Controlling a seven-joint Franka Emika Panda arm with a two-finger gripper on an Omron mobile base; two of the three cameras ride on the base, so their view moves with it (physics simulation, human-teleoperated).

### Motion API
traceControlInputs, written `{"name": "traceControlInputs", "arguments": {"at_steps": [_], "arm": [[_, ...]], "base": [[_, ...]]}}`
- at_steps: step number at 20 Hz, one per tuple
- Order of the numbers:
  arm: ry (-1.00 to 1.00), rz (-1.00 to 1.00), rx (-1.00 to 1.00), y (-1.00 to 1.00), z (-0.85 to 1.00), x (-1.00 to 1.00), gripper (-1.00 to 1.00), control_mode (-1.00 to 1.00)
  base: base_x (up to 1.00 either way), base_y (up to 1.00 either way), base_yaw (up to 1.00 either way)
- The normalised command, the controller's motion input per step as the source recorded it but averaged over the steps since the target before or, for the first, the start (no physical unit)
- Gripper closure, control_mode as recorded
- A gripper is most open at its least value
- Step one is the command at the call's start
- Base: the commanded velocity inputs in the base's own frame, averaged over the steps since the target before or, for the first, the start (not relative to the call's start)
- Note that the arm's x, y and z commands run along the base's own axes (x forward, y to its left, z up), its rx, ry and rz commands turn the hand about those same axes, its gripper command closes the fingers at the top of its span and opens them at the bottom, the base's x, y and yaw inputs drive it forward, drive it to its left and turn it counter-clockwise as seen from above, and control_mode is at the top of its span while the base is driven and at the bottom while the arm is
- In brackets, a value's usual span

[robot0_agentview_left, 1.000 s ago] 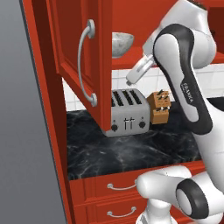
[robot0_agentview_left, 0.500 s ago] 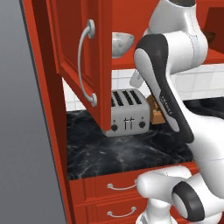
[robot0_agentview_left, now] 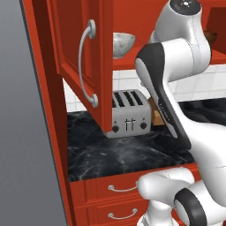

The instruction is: Move the bowls from the cabinet to the plates on the dining table.

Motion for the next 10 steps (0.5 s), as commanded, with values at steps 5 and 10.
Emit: {"name": "traceControlInputs", "arguments": {"at_steps": [5, 10], "arm": [[-0.09, 0.0, 0.0, -0.33, 0.0, 0.34, -1.0, -1.0], [-0.06, 0.0, -0.08, -0.01, 0.02, 0.5, -1.0, -1.0]], "base": [[0.0, 0.0, 0.0], [0.0, 0.0, 0.0]]}}
